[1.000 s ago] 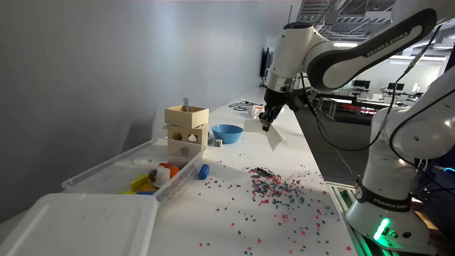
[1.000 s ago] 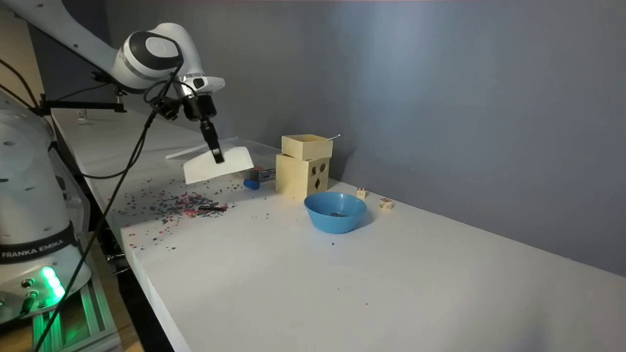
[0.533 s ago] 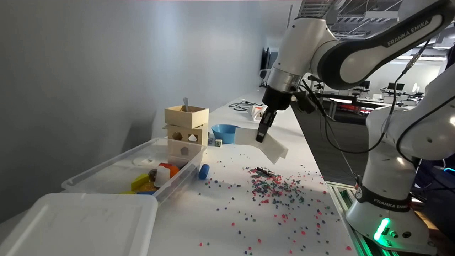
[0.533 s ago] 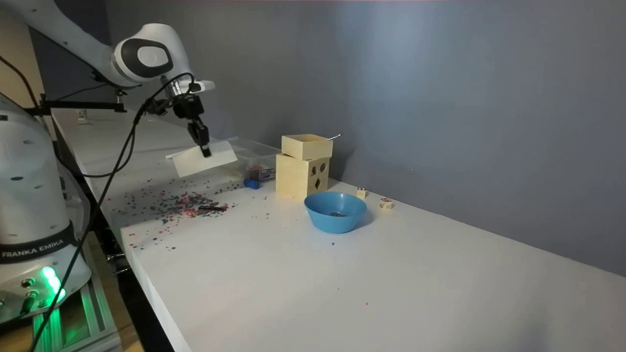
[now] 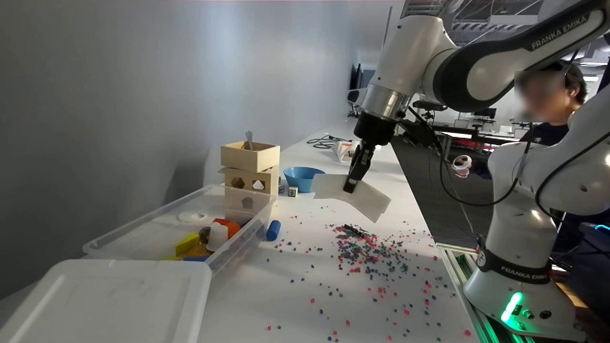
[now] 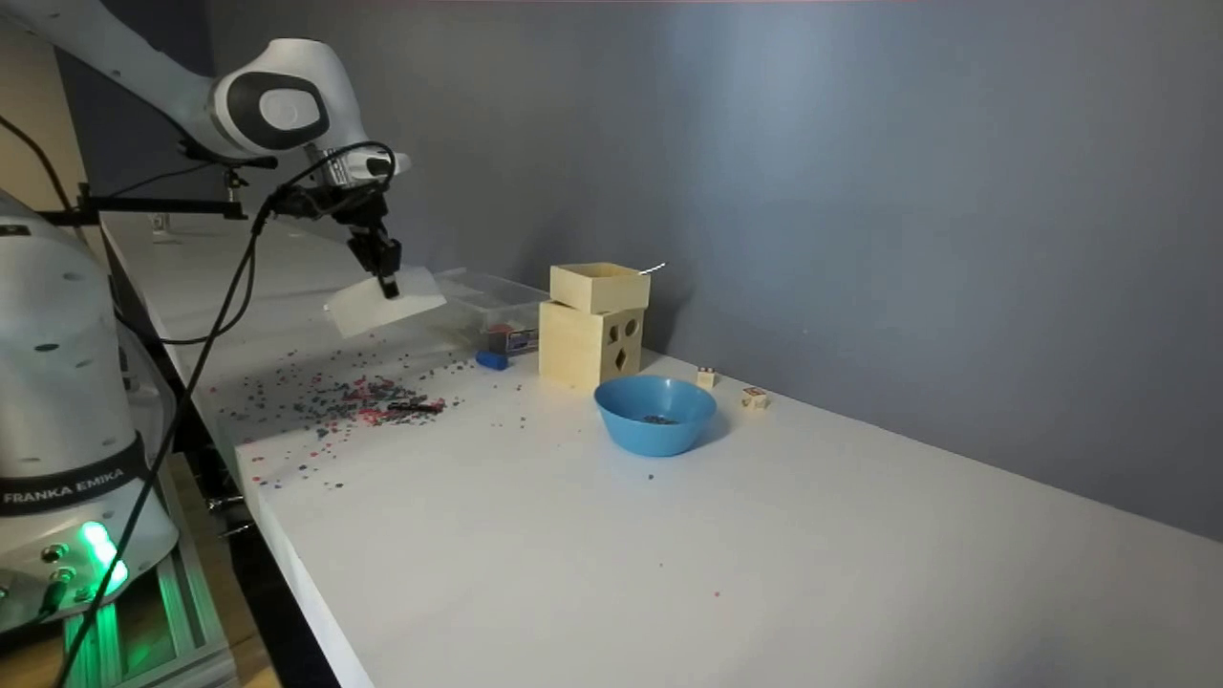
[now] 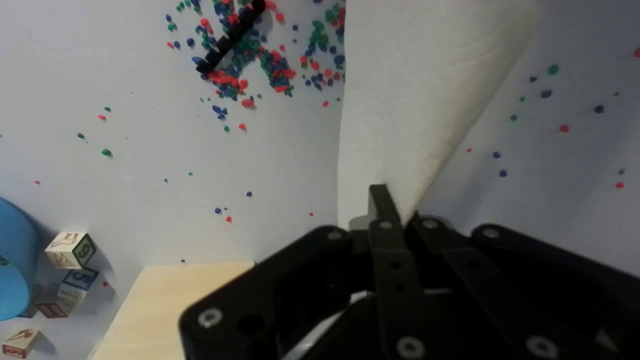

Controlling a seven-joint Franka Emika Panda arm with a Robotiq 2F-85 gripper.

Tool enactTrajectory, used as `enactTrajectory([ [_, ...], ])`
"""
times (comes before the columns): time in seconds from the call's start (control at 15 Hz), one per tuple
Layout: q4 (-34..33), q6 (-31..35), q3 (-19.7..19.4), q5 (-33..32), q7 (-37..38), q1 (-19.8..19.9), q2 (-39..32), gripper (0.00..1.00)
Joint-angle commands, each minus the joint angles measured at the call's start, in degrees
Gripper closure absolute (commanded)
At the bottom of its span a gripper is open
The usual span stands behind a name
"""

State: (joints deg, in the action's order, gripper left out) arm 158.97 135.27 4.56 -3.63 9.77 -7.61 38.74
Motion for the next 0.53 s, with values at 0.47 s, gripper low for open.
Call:
enactTrajectory([
  [0.47, -6.7, -5.37, 12.31, 11.43, 8.64, -7.26, -2.31, 1.0],
])
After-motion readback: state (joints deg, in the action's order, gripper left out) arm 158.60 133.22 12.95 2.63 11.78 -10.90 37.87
